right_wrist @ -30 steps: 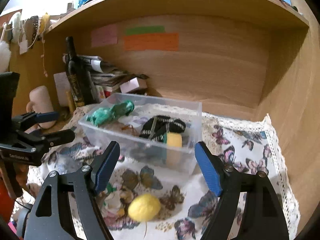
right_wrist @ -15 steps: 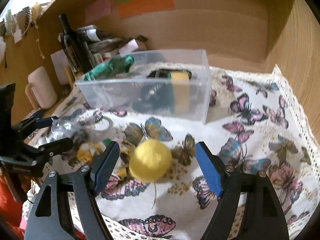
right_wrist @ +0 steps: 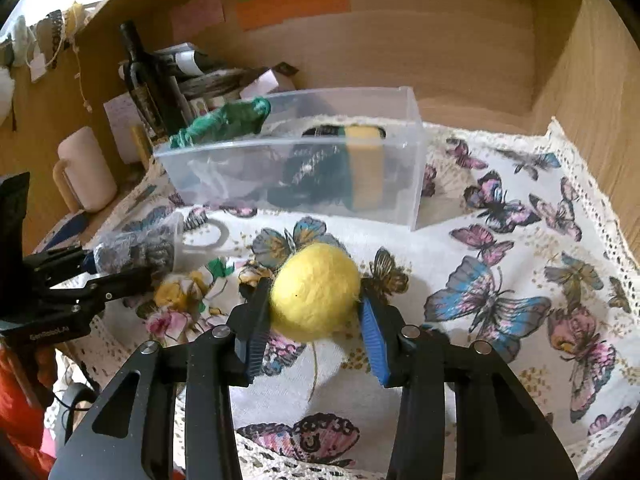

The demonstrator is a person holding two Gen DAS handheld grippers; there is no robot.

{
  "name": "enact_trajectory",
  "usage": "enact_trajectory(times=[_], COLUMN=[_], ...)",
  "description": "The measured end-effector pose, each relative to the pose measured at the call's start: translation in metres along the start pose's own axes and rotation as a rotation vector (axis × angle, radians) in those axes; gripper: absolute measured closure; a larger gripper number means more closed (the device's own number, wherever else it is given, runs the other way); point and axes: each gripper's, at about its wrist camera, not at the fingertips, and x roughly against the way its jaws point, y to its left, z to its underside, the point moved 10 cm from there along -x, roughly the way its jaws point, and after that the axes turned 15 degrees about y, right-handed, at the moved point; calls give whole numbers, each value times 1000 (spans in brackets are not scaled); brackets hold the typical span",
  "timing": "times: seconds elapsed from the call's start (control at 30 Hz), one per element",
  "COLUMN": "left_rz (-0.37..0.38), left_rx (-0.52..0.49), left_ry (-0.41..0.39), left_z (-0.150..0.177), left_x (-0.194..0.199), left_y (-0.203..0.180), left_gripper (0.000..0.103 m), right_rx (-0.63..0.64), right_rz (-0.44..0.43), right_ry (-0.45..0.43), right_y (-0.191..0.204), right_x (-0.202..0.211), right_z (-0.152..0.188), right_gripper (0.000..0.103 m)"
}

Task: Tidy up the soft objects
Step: 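Grasp the plastic bag of grey knit with left tool while right tool grasps the yellow felt ball, then lower the grey knit bag into the box with left tool while right tool drops the felt ball in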

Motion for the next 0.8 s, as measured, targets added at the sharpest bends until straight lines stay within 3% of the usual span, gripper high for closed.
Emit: enact_trajectory(times=[0.33, 0.53, 0.8], left_rz=[0, -3, -21], left_rx=[-3, 12, 14], left_ry=[-111, -211, -282], left_z=[-17, -51, -99], left_x=[44, 76, 92], left_y=[-1, 5, 9], left_gripper=[64, 64, 64], right_rx=[-1, 13, 51], right_rz=[8, 20, 37], right_ry=[-113, -187, -265], right_y=[-2, 0, 5], right_x=[37, 59, 80], right_z=[-24, -47, -81], right_gripper=[65, 65, 65])
